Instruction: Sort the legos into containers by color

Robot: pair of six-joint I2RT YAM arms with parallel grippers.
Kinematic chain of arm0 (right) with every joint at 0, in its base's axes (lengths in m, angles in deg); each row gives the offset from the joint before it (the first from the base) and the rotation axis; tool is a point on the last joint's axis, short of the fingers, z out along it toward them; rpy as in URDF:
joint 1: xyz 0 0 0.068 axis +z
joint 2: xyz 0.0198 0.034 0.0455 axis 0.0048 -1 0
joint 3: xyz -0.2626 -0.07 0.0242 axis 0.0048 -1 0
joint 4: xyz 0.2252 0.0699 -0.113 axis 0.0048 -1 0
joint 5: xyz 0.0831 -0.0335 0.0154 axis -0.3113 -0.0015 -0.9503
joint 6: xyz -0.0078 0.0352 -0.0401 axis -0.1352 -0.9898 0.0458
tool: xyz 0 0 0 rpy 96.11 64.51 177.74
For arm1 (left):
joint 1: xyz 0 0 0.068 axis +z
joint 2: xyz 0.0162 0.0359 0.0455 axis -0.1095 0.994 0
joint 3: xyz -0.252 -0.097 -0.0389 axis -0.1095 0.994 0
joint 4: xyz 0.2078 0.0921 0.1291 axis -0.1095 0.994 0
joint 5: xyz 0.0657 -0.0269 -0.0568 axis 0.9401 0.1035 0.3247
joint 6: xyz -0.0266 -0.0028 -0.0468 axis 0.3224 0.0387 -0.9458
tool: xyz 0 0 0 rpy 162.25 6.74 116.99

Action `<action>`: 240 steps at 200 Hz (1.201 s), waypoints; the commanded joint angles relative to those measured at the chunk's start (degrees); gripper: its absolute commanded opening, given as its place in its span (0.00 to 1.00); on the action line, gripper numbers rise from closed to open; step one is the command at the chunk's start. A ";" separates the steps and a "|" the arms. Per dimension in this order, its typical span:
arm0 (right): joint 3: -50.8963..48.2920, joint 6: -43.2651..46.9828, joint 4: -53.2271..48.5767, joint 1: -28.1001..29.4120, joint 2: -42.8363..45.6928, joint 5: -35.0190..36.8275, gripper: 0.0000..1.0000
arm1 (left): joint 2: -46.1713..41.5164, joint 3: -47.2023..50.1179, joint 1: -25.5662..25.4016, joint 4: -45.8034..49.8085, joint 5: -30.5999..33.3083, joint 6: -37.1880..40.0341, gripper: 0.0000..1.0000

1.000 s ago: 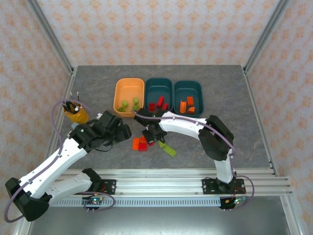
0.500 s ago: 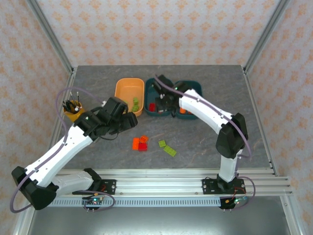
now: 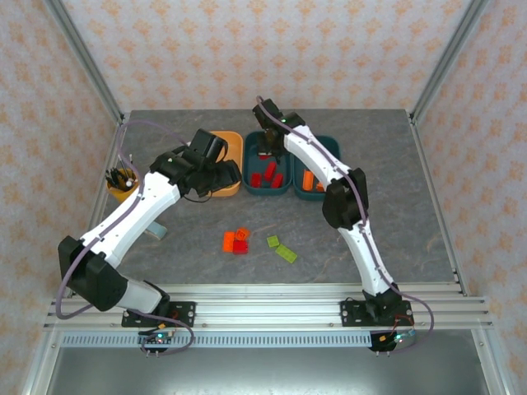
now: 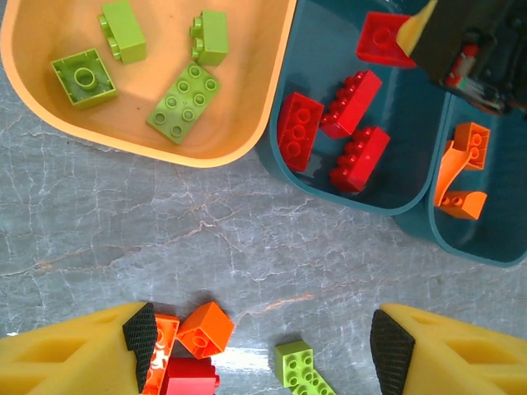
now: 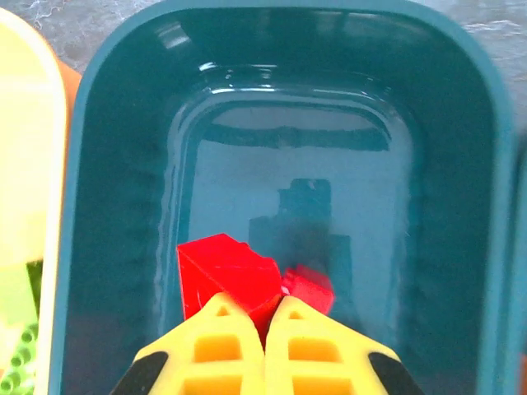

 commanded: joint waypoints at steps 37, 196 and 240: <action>4.43 -0.57 -1.68 -0.17 -5.96 -5.85 0.04 | 0.67 0.00 0.73 -0.47 -0.10 2.25 0.73; -14.74 -0.06 3.12 0.25 28.25 -4.41 0.45 | -9.81 11.65 -0.60 6.63 0.39 7.56 0.72; -43.84 -2.13 11.63 3.12 51.26 -3.50 0.45 | -11.67 14.18 -1.77 7.68 -1.16 10.47 0.71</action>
